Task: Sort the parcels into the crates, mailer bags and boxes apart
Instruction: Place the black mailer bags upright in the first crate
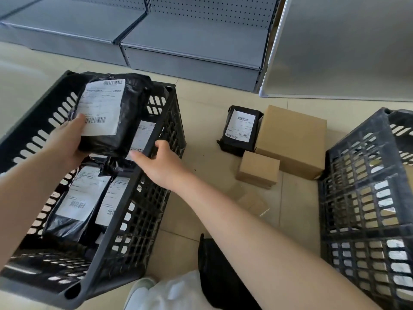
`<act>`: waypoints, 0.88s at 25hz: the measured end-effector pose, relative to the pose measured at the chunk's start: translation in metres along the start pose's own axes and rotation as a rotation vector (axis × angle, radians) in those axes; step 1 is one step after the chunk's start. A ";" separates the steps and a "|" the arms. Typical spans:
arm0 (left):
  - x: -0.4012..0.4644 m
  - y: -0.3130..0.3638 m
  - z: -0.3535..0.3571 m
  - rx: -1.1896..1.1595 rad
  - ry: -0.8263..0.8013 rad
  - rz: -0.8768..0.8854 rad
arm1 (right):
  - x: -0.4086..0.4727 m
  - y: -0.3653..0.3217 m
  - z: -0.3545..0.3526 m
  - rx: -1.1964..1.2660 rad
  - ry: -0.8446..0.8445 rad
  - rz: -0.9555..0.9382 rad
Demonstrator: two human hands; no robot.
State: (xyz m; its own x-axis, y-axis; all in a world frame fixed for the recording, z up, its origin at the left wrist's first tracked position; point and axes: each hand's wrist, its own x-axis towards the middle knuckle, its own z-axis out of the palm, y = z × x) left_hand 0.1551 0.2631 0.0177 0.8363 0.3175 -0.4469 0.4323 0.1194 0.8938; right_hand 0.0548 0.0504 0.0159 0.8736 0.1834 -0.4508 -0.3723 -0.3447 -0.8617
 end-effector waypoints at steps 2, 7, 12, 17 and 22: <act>0.014 -0.003 -0.016 0.015 0.101 0.009 | 0.000 0.001 0.009 -0.046 0.016 -0.021; 0.197 -0.073 -0.146 0.117 0.322 0.031 | 0.006 0.004 0.035 -0.220 0.105 -0.017; 0.238 -0.091 -0.167 0.265 0.498 0.031 | 0.002 0.002 0.033 -0.261 0.082 -0.017; 0.186 -0.075 -0.106 0.307 0.387 0.039 | 0.002 0.002 0.034 -0.246 0.084 -0.027; 0.077 -0.048 -0.024 0.425 0.288 0.018 | 0.006 0.007 0.034 -0.241 0.069 -0.029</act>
State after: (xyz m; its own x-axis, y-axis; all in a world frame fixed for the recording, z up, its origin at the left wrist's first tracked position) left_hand 0.1907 0.3039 -0.0584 0.7442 0.5692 -0.3496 0.5676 -0.2629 0.7802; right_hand 0.0464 0.0806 -0.0005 0.9052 0.1357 -0.4028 -0.2686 -0.5517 -0.7896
